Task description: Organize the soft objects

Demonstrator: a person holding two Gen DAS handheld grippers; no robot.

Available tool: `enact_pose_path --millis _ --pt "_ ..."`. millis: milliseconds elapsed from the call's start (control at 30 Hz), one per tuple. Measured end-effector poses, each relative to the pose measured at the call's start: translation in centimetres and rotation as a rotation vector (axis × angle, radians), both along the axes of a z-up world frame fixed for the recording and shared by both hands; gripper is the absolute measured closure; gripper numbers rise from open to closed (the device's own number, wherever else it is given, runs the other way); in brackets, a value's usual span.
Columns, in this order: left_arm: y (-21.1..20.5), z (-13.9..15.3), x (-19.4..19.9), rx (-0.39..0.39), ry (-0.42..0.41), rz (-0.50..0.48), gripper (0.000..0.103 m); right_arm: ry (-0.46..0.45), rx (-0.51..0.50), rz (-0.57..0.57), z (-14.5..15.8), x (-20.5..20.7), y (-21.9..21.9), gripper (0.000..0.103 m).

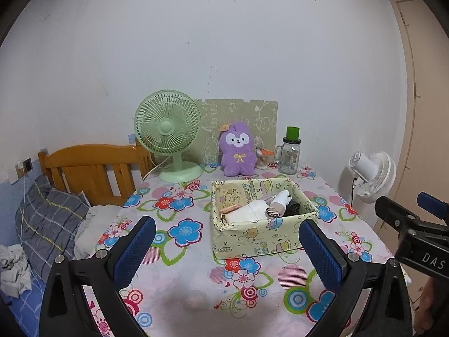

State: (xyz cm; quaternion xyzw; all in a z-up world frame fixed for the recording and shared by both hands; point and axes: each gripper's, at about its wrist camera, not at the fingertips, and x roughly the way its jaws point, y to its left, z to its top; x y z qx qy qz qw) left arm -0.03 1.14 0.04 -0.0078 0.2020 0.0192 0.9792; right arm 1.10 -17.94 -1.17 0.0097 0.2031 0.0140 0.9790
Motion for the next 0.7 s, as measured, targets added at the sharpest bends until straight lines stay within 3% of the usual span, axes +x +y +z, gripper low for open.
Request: enact_pose_path --millis 700 --pt "0.31 0.41 -0.13 -0.018 -0.005 -0.002 0.0 -0.032 0.0 0.022 0.32 -0.34 0.93 0.0"
